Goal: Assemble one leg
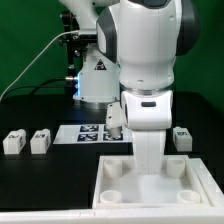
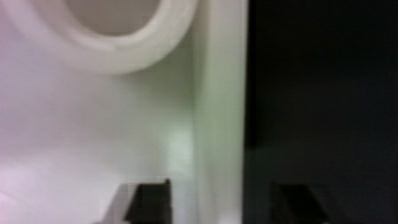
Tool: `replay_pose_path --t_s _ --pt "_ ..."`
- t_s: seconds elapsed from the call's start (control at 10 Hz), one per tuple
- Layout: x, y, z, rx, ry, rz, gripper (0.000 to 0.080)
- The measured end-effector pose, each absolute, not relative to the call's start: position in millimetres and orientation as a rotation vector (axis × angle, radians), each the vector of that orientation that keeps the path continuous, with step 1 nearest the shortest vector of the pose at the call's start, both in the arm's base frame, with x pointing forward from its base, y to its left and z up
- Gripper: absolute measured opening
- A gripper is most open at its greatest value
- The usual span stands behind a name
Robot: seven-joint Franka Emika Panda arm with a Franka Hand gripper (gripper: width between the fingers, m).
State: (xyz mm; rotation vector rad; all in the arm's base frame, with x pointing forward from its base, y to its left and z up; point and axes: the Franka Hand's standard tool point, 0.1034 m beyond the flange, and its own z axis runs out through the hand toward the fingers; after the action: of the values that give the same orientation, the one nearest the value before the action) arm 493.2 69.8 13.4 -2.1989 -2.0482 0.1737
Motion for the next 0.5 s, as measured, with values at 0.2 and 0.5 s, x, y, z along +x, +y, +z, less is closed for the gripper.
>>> replay_pose_path --t_s 0.2,0.5 --pt "493.1 69.8 13.4 -2.199 -2.048 0.174 0.0446" --pt "493.0 69.7 13.3 -2.199 -2.048 0.174 0.0648"
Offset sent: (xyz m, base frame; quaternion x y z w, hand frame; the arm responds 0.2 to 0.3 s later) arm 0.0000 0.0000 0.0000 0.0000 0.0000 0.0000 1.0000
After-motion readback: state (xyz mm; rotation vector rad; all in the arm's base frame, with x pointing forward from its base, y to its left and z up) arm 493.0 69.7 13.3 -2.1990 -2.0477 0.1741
